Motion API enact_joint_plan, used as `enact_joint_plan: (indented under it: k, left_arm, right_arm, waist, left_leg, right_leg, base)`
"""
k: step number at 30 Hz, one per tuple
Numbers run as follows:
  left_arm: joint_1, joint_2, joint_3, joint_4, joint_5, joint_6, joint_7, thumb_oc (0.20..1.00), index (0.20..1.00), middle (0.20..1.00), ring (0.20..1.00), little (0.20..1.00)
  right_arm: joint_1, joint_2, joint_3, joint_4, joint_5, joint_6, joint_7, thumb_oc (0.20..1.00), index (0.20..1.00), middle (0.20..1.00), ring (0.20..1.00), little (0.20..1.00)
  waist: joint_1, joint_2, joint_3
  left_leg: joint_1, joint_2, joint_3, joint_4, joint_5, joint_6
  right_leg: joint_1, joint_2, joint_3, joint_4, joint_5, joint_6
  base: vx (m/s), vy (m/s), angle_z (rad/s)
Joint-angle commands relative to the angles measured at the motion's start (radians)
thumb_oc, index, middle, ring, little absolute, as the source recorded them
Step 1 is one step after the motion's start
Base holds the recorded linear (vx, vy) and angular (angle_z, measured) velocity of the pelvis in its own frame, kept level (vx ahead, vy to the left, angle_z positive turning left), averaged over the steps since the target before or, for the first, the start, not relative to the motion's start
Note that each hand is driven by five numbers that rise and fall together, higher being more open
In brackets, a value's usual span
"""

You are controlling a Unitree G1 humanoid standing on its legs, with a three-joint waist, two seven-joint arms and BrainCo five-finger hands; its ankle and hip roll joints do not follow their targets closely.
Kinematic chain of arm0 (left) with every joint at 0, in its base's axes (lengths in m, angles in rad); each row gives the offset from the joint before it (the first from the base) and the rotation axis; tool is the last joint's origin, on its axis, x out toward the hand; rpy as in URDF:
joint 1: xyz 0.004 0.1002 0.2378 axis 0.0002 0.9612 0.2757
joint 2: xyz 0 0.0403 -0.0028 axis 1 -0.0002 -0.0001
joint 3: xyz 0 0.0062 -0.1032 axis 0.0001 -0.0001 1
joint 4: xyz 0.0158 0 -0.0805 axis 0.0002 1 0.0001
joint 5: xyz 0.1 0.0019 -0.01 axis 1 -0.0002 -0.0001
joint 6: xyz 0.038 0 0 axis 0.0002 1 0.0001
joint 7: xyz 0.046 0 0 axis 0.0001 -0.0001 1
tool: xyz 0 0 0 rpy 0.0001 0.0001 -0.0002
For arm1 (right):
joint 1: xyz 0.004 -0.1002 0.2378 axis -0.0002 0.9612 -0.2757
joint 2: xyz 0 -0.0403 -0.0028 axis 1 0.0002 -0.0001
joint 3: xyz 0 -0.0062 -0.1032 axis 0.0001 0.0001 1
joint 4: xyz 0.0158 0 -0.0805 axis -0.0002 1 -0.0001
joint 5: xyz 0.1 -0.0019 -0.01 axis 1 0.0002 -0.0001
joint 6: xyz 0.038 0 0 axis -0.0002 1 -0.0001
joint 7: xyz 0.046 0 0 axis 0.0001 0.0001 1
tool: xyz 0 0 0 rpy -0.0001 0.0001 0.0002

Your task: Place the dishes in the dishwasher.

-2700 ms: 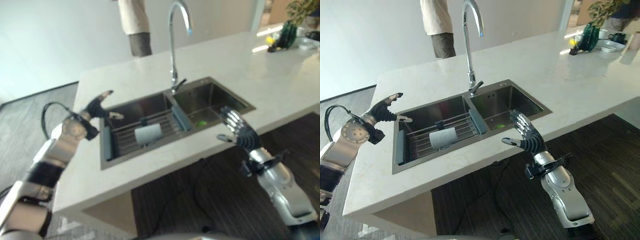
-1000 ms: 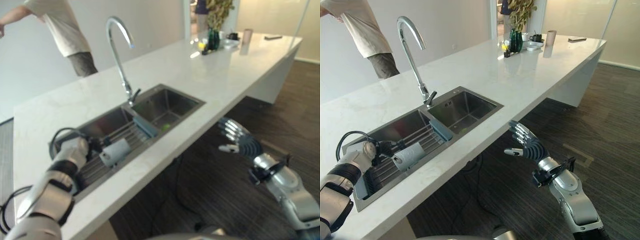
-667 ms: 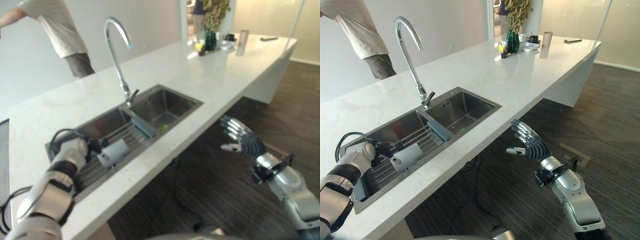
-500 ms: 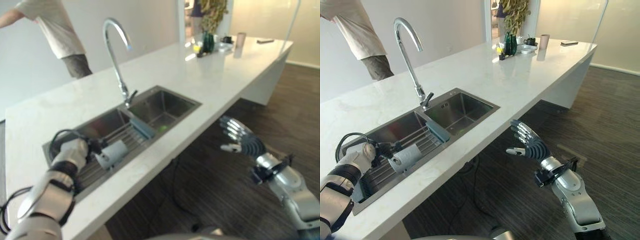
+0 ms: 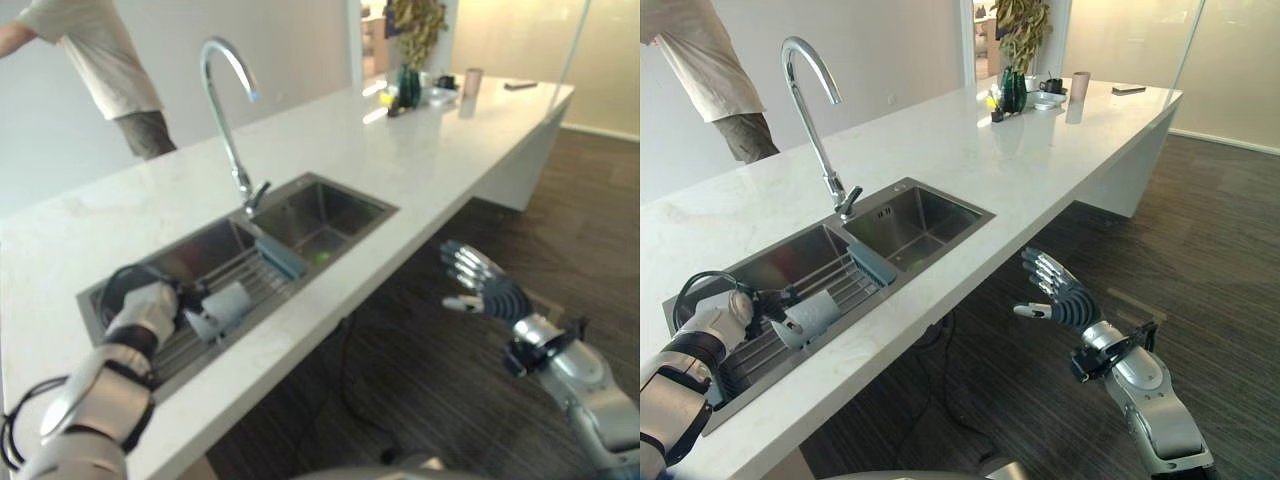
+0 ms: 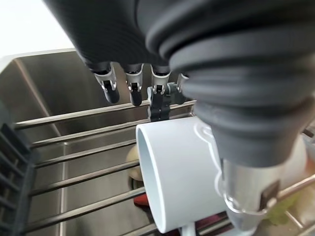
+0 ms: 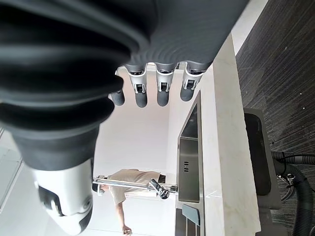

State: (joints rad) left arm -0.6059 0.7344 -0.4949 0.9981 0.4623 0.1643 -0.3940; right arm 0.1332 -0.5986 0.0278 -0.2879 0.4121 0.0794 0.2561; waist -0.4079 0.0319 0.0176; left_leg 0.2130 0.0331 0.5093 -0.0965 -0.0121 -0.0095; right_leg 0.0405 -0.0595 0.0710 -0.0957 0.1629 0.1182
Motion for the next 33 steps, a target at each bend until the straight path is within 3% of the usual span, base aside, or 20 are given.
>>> enact_joint_plan:
  k: [1, 5, 6, 20, 28, 29, 30, 31, 33]
  left_arm:
    - [-0.078, 0.018, -0.007, 0.013, 0.071, 0.001, 0.030, 1.000, 1.000, 1.000, 1.000, 1.000]
    - [-0.068, 0.004, -0.013, 0.029, 0.084, 0.000, 0.032, 1.000, 1.000, 1.000, 1.000, 1.000]
    - [-0.066, -0.001, -0.015, 0.032, 0.089, 0.004, 0.031, 1.000, 1.000, 1.000, 1.000, 1.000]
    - [-0.057, -0.021, -0.014, 0.097, 0.107, 0.019, 0.081, 1.000, 1.000, 1.000, 1.000, 1.000]
    - [0.000, -0.078, -0.012, 0.179, 0.167, 0.034, 0.075, 1.000, 1.000, 1.000, 1.000, 1.000]
    - [0.012, -0.088, -0.016, 0.186, 0.180, 0.030, 0.079, 0.875, 0.875, 0.875, 0.875, 0.875]
    - [0.034, -0.104, -0.018, 0.191, 0.171, 0.015, 0.125, 0.244, 0.244, 0.244, 0.244, 0.244]
    - [0.039, -0.110, -0.017, 0.197, 0.174, 0.013, 0.129, 0.200, 0.200, 0.200, 0.200, 0.200]
    - [0.077, -0.132, -0.028, 0.222, 0.154, 0.030, 0.149, 0.200, 0.200, 0.200, 0.200, 0.200]
  right_arm:
    - [-0.075, -0.042, -0.051, -0.079, -0.005, -0.048, 0.004, 1.000, 1.000, 1.000, 1.000, 1.000]
    - [-0.075, -0.044, -0.048, -0.082, -0.003, -0.047, 0.007, 1.000, 1.000, 1.000, 1.000, 1.000]
    - [-0.075, -0.042, -0.050, -0.083, -0.004, -0.044, 0.010, 1.000, 1.000, 1.000, 1.000, 1.000]
    - [-0.060, -0.037, -0.051, -0.106, -0.001, -0.033, 0.036, 1.000, 1.000, 1.000, 1.000, 1.000]
    - [-0.042, -0.047, -0.079, -0.112, 0.001, -0.012, 0.060, 1.000, 1.000, 1.000, 1.000, 1.000]
    - [-0.040, -0.047, -0.083, -0.112, 0.000, -0.011, 0.065, 1.000, 1.000, 1.000, 1.000, 1.000]
    - [-0.038, -0.049, -0.091, -0.113, 0.004, -0.011, 0.073, 1.000, 1.000, 1.000, 1.000, 1.000]
    - [-0.035, -0.050, -0.093, -0.114, 0.004, -0.012, 0.074, 1.000, 1.000, 1.000, 1.000, 1.000]
    - [-0.036, -0.048, -0.097, -0.108, 0.018, -0.021, 0.079, 1.000, 1.000, 1.000, 1.000, 1.000]
  waist:
    - [0.001, 0.050, 0.055]
    - [-0.006, 0.040, 0.060]
    - [-0.005, 0.046, 0.057]
    - [-0.025, 0.042, 0.062]
    - [-0.044, 0.038, 0.062]
    - [-0.047, 0.037, 0.063]
    - [-0.050, 0.035, 0.065]
    - [-0.051, 0.035, 0.066]
    - [-0.055, 0.031, 0.069]
  left_leg:
    - [0.021, -0.011, -0.061, 0.009, -0.092, 0.029]
    - [0.014, -0.006, -0.040, 0.009, -0.065, 0.027]
    - [0.024, -0.011, -0.058, 0.009, -0.093, 0.030]
    - [0.031, -0.013, -0.044, 0.009, -0.095, 0.032]
    - [0.031, -0.011, -0.035, 0.009, -0.097, 0.032]
    - [0.031, -0.011, -0.033, 0.009, -0.097, 0.032]
    - [0.030, -0.013, -0.032, 0.009, -0.098, 0.034]
    - [0.029, -0.013, -0.032, 0.009, -0.099, 0.035]
    - [0.026, -0.012, -0.029, 0.009, -0.096, 0.034]
  right_leg:
    - [0.015, -0.006, -0.017, 0.020, -0.109, 0.072]
    - [0.002, -0.003, -0.020, 0.027, -0.089, 0.063]
    - [0.012, -0.008, -0.015, 0.021, -0.105, 0.074]
    - [0.011, -0.011, -0.009, 0.022, -0.103, 0.079]
    - [0.003, -0.011, -0.003, 0.022, -0.099, 0.080]
    - [0.001, -0.012, -0.003, 0.022, -0.099, 0.080]
    - [-0.002, -0.012, 0.000, 0.023, -0.099, 0.080]
    - [-0.003, -0.012, 0.001, 0.023, -0.099, 0.080]
    - [-0.011, -0.013, 0.003, 0.027, -0.099, 0.081]
  base:
    - [0.08, 0.066, 0.01]
    - [-0.02, -0.020, -0.04]
    - [0.08, 0.063, -0.16]
    - [0.01, -0.001, -0.02]
    - [0.06, -0.018, 0.00]
    - [0.04, -0.006, -0.02]
    - [0.00, 0.000, 0.00]
    - [0.00, -0.002, -0.03]
    - [-0.02, -0.011, -0.06]
